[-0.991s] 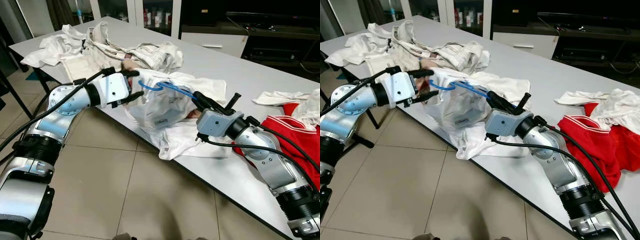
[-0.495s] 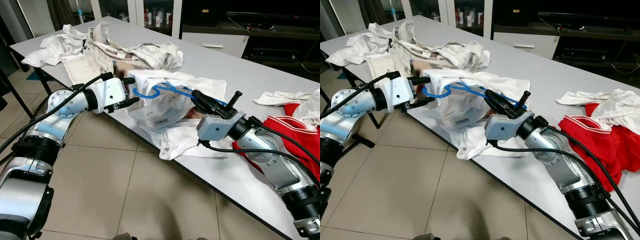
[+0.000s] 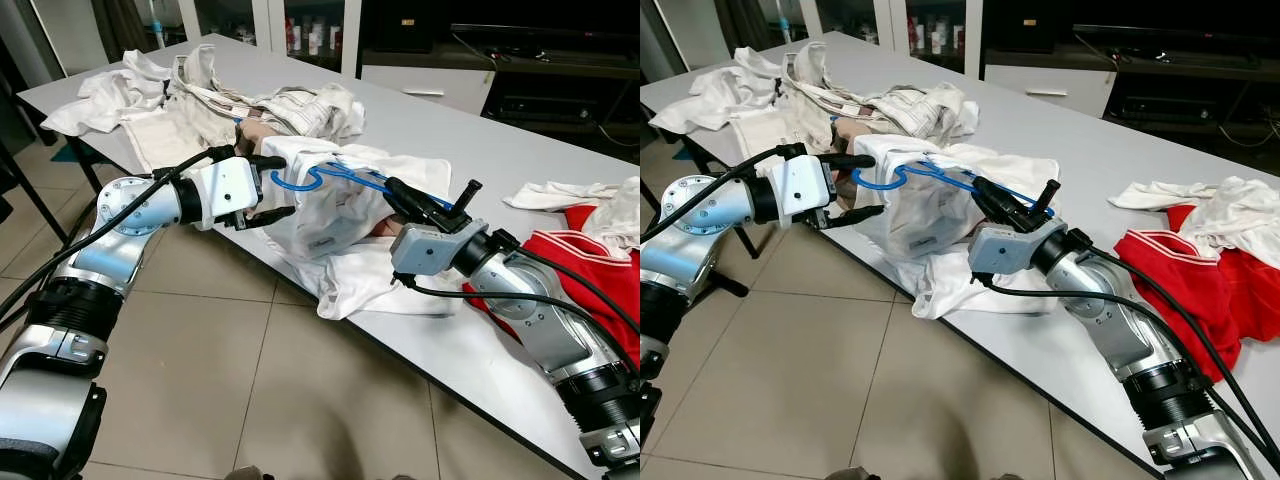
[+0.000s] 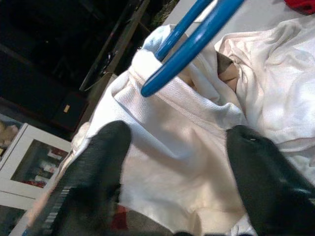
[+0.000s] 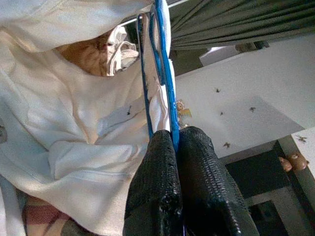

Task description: Hang hanger

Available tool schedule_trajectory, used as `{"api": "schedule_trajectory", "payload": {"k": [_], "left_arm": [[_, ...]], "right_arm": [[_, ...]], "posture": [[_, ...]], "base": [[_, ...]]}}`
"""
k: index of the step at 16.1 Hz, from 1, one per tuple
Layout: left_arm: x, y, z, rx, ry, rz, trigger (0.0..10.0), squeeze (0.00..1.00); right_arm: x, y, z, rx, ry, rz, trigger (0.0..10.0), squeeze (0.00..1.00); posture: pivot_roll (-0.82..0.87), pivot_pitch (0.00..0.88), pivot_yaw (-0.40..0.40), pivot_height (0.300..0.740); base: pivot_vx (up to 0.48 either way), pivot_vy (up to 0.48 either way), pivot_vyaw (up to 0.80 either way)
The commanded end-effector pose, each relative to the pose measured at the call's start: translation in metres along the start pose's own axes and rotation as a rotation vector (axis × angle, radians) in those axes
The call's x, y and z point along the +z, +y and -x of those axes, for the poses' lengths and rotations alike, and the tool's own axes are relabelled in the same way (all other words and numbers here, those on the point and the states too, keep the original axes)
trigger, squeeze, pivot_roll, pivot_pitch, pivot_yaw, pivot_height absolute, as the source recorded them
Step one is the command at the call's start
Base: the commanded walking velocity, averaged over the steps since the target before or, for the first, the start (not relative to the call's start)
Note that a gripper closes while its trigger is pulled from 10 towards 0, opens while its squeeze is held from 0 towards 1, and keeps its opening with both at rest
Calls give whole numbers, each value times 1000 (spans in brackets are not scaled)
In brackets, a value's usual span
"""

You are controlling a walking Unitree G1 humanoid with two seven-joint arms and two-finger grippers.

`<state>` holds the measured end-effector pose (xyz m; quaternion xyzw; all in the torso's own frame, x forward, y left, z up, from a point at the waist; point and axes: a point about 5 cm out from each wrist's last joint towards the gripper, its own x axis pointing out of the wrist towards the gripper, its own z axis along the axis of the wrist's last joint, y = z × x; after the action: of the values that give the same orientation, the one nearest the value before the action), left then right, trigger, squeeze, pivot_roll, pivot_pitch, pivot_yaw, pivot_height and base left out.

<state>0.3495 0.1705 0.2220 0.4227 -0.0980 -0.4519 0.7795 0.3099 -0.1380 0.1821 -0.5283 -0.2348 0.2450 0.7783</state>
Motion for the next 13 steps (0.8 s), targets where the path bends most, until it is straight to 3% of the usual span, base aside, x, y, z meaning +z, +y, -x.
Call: {"api": "schedule_trajectory", "payload": {"k": [1,7,11,13], "left_arm": [[2,5,2,13,17,-58,10000,0],[4,18,7,66,41,-106,10000,0],[-7,22,9,79,83,-79,10000,0],[-17,17,11,36,139,-43,10000,0]], "right_arm": [[3,1,-2,5,-18,1,0,0],[4,6,2,18,-30,2,0,0],[15,3,2,3,-108,17,0,0],[15,1,2,-3,-106,20,0,0]], "posture": [[28,0,33,723],[23,0,41,723],[21,0,43,723],[18,0,45,723]], "base": [[0,0,0],[0,0,0],[0,0,0],[0,0,0]]}}
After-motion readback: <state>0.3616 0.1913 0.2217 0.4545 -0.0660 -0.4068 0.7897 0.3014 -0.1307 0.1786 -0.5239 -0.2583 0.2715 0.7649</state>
